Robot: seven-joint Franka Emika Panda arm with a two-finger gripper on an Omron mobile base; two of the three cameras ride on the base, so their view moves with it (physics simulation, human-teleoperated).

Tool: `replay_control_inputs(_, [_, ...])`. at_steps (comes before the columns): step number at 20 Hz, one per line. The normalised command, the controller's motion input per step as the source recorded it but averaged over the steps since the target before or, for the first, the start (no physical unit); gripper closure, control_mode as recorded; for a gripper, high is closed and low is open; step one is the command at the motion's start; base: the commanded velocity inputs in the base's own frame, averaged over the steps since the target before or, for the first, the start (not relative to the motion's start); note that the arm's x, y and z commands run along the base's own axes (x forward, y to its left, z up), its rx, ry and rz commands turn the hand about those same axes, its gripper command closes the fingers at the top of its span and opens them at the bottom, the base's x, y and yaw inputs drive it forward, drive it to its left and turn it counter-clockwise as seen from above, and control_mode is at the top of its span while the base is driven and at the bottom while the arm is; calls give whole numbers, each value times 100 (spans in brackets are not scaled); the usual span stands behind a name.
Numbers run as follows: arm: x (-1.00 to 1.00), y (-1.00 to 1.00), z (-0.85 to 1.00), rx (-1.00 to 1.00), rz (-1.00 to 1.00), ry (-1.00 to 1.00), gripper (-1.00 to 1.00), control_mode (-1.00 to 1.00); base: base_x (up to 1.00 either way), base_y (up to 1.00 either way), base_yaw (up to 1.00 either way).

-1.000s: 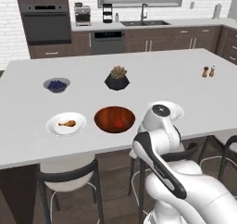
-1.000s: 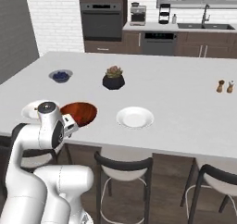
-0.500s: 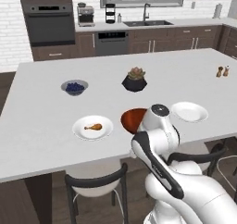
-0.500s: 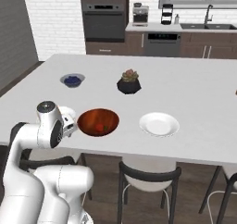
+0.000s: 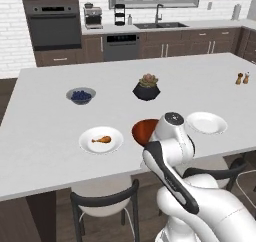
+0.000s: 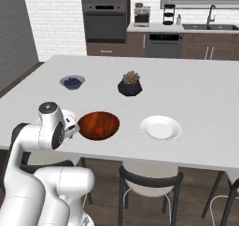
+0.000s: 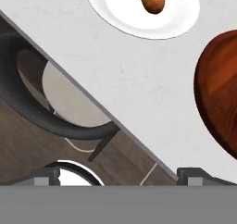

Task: Pick the chicken drumstick and bell pepper from their plates and place them in the bowl. Then put the bowl in the fridge.

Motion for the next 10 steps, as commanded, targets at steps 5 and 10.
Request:
replay_control_inputs(5, [9, 37, 1, -4, 0, -2, -100, -100, 4, 6, 0])
replay_control_inputs(10, [11, 66, 0, -17, 3, -11, -100, -100, 0, 0, 0])
